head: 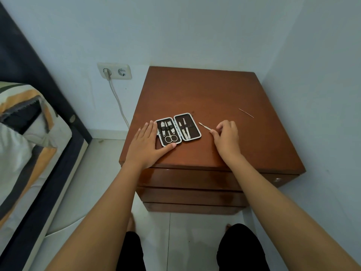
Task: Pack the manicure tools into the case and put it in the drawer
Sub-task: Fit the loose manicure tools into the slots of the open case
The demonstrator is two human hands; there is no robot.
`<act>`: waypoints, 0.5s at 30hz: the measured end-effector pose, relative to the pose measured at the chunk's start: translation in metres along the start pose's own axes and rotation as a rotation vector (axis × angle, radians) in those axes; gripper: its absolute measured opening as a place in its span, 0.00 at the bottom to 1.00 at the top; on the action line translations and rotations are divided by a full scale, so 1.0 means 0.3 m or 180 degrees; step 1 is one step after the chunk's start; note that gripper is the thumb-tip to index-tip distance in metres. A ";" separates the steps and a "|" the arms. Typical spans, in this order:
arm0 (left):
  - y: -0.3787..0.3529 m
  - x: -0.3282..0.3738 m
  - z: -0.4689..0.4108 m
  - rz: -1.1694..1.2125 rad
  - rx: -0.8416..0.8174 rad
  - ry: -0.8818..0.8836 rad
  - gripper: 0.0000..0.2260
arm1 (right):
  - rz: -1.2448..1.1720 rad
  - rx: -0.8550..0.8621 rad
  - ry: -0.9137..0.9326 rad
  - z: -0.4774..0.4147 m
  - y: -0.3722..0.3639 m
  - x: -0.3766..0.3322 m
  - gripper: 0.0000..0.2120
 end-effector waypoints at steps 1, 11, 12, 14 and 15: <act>0.000 0.000 0.000 -0.0004 0.0000 -0.0005 0.46 | -0.0089 0.0004 -0.0076 0.001 0.003 0.009 0.06; -0.002 -0.001 -0.004 -0.0030 -0.0019 0.0014 0.46 | 0.0095 -0.0128 -0.0162 -0.001 -0.003 0.008 0.09; -0.001 -0.001 -0.004 -0.0026 -0.0015 0.0015 0.46 | 0.0086 -0.0056 -0.0184 0.003 0.004 0.010 0.08; -0.001 -0.001 -0.004 -0.0026 -0.0019 0.0017 0.46 | 0.0057 0.0050 -0.0232 0.008 0.019 0.015 0.09; -0.002 0.000 -0.004 -0.0023 -0.0020 0.0014 0.46 | 0.0047 0.0055 -0.0259 0.008 0.024 0.017 0.09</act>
Point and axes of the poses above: each hand's wrist, its own z-axis away from the middle knuckle, its own y-axis out of the back of the hand, x = y × z, the point moved 10 cm from there along -z, towards the middle knuckle, and after that the axes turned 12 degrees about z, right-handed, at the moved point
